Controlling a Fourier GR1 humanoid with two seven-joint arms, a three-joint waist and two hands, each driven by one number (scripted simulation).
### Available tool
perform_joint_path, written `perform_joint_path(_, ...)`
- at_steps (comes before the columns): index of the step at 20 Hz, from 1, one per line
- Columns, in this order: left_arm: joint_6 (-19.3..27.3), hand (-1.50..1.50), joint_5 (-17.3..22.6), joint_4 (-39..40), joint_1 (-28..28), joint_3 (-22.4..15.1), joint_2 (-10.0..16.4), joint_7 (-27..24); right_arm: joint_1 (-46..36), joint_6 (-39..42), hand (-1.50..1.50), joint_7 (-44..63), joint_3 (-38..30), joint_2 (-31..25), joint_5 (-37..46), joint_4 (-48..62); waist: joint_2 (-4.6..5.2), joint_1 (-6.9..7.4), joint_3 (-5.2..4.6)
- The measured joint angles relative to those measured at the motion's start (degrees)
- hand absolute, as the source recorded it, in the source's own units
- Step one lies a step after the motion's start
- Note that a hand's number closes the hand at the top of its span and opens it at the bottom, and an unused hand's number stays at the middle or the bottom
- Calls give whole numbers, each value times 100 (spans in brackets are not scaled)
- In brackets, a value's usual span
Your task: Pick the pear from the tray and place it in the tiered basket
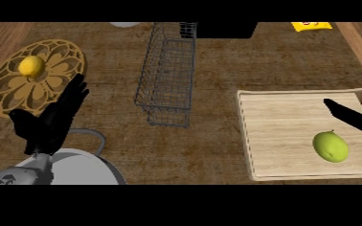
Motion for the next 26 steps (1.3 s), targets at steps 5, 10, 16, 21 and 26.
perform_joint_path(5, -39, 0, 65, -51, 28, 20, 11, 121, -109, 1121, -150, 1501, 583, -1152, 609, -96, -23, 67, -13)
perform_joint_path(10, -27, 0, 58, -97, -14, -29, -38, 207, -428, 2902, -150, 2579, 1071, -1739, 1, -356, -25, 146, -3)
perform_joint_path(16, -17, 0, 55, -151, -72, -34, -72, 326, -1141, 4084, -150, 3385, 1350, -1948, -1108, -549, -19, 173, 18)
perform_joint_path(21, -119, 0, 118, 32, -205, 108, -61, 332, -1684, 4235, -150, 3692, 1689, -1888, -1271, -306, -6, 137, 27)
perform_joint_path(26, -103, 0, 53, 10, -142, 109, -121, 306, -1682, 4190, -150, 3781, 2015, -1701, -1159, -51, -16, 83, 34)
